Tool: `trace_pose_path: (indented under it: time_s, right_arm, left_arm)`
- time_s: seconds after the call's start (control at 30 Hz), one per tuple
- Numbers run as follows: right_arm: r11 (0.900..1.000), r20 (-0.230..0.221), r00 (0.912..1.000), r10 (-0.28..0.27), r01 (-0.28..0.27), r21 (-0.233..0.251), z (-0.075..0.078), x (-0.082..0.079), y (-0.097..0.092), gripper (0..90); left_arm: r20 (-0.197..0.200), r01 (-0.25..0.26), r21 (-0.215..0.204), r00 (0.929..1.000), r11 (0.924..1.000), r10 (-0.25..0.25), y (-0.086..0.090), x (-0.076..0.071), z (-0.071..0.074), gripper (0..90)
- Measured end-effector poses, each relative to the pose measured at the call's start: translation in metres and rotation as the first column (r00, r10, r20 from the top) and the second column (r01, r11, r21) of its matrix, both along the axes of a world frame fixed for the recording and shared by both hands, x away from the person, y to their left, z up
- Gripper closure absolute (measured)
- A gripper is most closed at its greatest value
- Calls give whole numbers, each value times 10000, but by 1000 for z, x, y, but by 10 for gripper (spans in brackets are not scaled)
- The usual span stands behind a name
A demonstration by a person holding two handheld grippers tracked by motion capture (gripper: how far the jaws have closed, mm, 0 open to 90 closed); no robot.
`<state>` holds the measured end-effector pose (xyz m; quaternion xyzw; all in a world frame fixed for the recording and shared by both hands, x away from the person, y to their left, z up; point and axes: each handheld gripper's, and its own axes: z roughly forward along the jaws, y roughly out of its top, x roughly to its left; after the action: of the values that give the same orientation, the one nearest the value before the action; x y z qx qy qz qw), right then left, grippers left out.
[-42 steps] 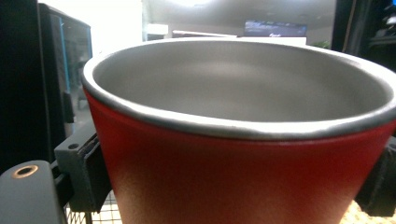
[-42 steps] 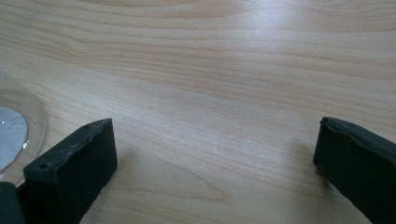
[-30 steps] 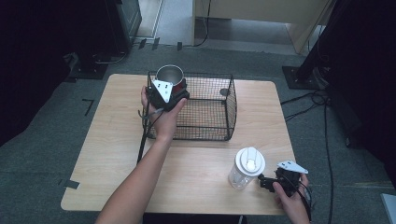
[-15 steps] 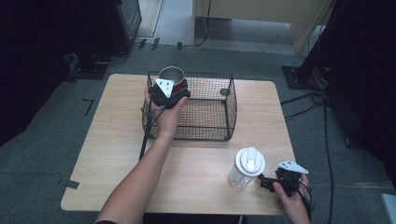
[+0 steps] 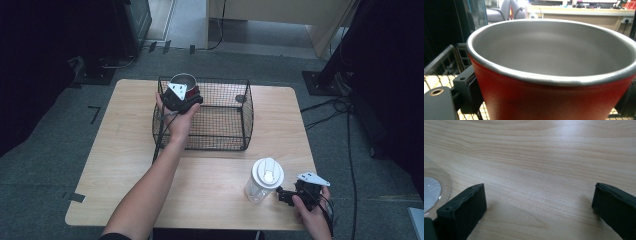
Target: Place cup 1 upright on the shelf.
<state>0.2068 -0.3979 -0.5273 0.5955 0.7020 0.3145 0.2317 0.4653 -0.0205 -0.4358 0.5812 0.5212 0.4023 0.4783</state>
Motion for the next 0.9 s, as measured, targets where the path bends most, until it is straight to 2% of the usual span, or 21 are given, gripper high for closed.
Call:
trace_pose_path:
  time_s: [0.13, 0.27, 0.33, 0.5, 0.67, 0.8, 0.9]
  right_arm:
    - [10000, 4, 10000, -4, 4, 29, 0, 0, 0, 0]
    - [10000, 5, 10000, -5, 5, 23, 0, 0, 0, 0]
    - [10000, 6, 10000, -1, 1, 31, 0, 0, 0, 0]
    - [10000, 6, 10000, -7, 7, 19, 0, 0, 0, 0]
    - [10000, 5, 10000, -2, 2, 18, 0, 0, 0, 0]
    - [10000, 0, 10000, -1, 1, 5, 0, 0, 0, 0]
    - [10000, 2, 10000, 3, -3, -1, 0, 0, 0, 0]
  left_arm:
    - [-45, -33, 293, 10000, 9996, 35, -2, 2, -5, 83]
    - [-229, 66, 161, 9997, 9998, -63, -4, 5, -8, 83]
    - [-346, 24, 330, 9994, 9995, -12, -5, 6, -9, 83]
    - [-852, 69, 42, 9963, 10000, -65, -4, 10, -13, 83]
    - [-918, 185, -299, 9956, 9994, -211, -3, 11, -13, 82]
    - [-1412, 164, -455, 9897, 9988, -226, -2, 13, -16, 82]
    - [-1621, 112, -537, 9866, 9985, -198, 0, 15, -17, 82]
